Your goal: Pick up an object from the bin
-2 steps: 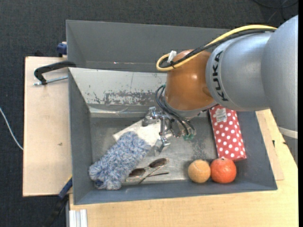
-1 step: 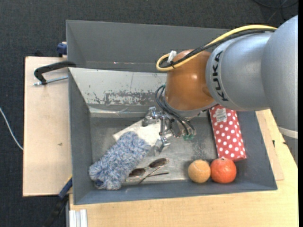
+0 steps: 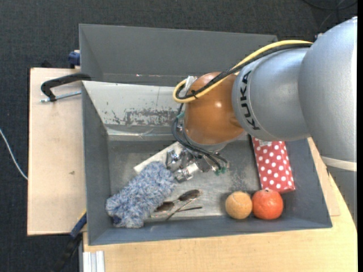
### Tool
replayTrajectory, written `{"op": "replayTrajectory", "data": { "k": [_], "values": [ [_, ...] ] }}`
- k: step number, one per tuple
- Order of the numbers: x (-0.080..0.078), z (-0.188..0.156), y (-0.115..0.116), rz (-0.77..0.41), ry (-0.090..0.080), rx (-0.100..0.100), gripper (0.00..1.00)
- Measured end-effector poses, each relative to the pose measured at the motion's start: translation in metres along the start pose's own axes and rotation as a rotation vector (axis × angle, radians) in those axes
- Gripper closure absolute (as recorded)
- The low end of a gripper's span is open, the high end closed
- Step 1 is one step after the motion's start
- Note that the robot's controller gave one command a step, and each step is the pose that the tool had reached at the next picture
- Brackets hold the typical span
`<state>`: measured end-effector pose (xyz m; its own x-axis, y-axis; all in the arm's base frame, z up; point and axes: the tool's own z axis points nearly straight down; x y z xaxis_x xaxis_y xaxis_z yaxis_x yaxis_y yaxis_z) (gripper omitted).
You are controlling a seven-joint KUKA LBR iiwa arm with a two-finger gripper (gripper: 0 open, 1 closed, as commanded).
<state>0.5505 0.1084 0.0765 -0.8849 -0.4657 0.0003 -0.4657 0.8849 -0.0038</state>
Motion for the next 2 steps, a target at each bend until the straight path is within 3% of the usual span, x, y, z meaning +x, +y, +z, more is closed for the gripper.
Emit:
{"op": "replayTrajectory", "data": {
  "k": [2],
  "values": [
    [0.0003,0.0000,-0.0003,-0.003,-0.001,-0.001,1.00]
  ]
}}
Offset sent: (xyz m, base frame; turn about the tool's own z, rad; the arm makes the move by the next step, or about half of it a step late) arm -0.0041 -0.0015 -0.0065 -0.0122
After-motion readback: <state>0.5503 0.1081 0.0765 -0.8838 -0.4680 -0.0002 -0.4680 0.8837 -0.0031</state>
